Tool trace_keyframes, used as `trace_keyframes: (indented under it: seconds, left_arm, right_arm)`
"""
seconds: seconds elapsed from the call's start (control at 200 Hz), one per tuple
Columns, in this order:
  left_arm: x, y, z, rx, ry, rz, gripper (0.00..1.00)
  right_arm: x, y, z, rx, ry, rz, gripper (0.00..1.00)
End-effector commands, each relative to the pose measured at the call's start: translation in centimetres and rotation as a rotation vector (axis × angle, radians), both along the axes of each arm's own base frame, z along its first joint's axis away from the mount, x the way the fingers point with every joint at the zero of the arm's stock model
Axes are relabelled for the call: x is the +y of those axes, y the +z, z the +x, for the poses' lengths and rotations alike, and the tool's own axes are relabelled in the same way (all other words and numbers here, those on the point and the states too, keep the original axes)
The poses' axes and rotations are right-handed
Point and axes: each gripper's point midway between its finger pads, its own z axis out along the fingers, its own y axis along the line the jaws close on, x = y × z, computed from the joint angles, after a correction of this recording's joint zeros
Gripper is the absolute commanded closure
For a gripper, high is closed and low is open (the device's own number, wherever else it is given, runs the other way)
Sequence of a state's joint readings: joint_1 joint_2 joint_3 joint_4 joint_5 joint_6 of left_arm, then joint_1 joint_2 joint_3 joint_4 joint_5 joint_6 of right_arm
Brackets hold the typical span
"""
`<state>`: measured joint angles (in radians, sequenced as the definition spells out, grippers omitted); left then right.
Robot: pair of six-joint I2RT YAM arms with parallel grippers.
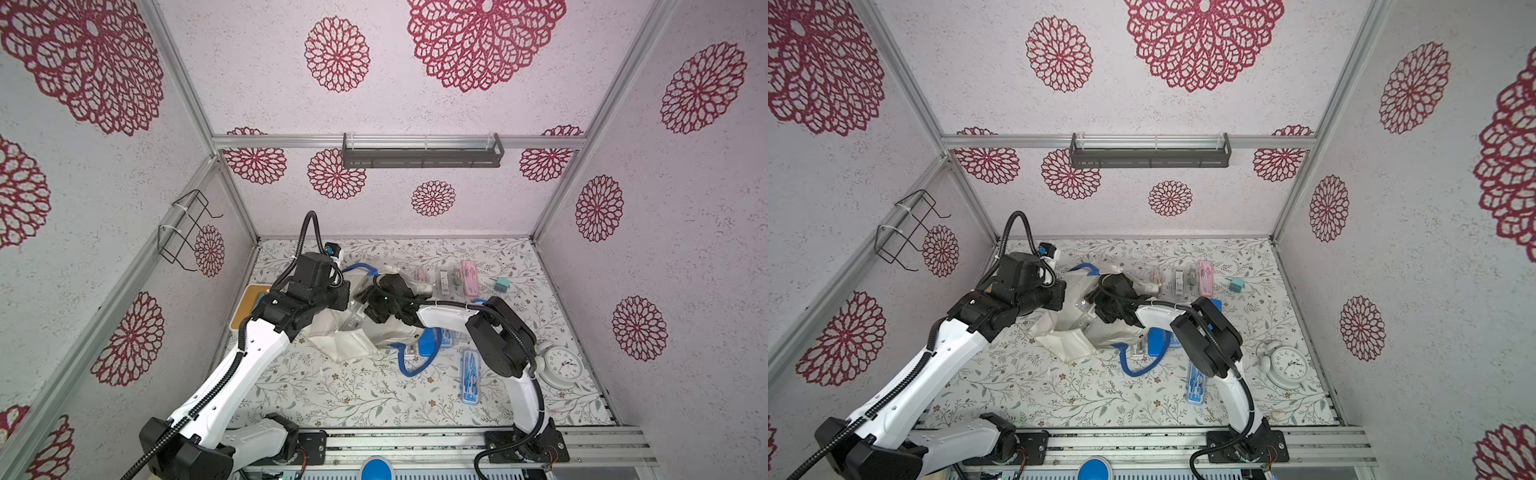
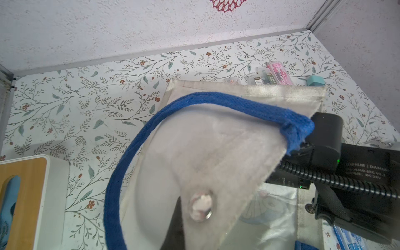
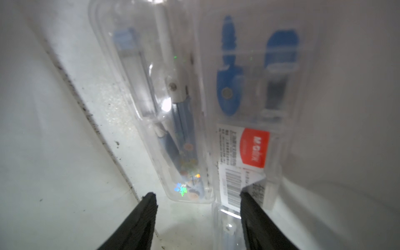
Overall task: Take out the compass set from the canvas bag
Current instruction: Adjust the canvas bag at the center of the board.
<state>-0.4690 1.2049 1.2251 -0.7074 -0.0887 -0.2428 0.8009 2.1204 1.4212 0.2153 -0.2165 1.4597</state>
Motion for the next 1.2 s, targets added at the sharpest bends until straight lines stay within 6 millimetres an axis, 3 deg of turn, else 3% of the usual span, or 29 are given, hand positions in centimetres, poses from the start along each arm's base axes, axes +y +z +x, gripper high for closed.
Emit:
trace_keyframes:
  seconds: [0.0,0.1,0.32,0.7,0.856,1.041,1.196]
  left_arm:
    - [-1.9,3.5,0.8,-0.104,-0.019,-0.084,1.0]
    - [-3.0,2.8,0.7,-0.08,-0.029,-0.09,1.0]
    - [-4.4,1.6,0.6,-0.052,-0.04,-0.108,1.0]
    - [-5.4,0.8,0.5,-0.017,-0.049,-0.147,1.0]
    - [-6.0,0.5,0.5,-0.006,-0.05,-0.169,1.0]
    - [-6.5,0.5,0.4,-0.002,-0.051,-0.198,1.0]
    - [-7.0,0.4,0.2,-0.002,-0.053,-0.216,1.0]
  right_arm:
    - [-2.6,2.2,2.3,-0.033,-0.077,-0.02,0.35]
    - [-2.9,2.0,2.6,-0.029,-0.074,-0.049,0.35]
    - [-4.9,-0.4,2.2,0.063,-0.074,-0.238,0.35]
    - [-4.1,-2.9,3.2,0.062,-0.061,-0.173,0.36]
    - [-2.4,-1.6,4.2,-0.026,-0.038,-0.024,0.37]
    - [-0.3,2.3,5.2,-0.16,0.005,0.155,0.42]
    - [0.6,3.2,5.4,-0.182,0.026,0.198,0.42]
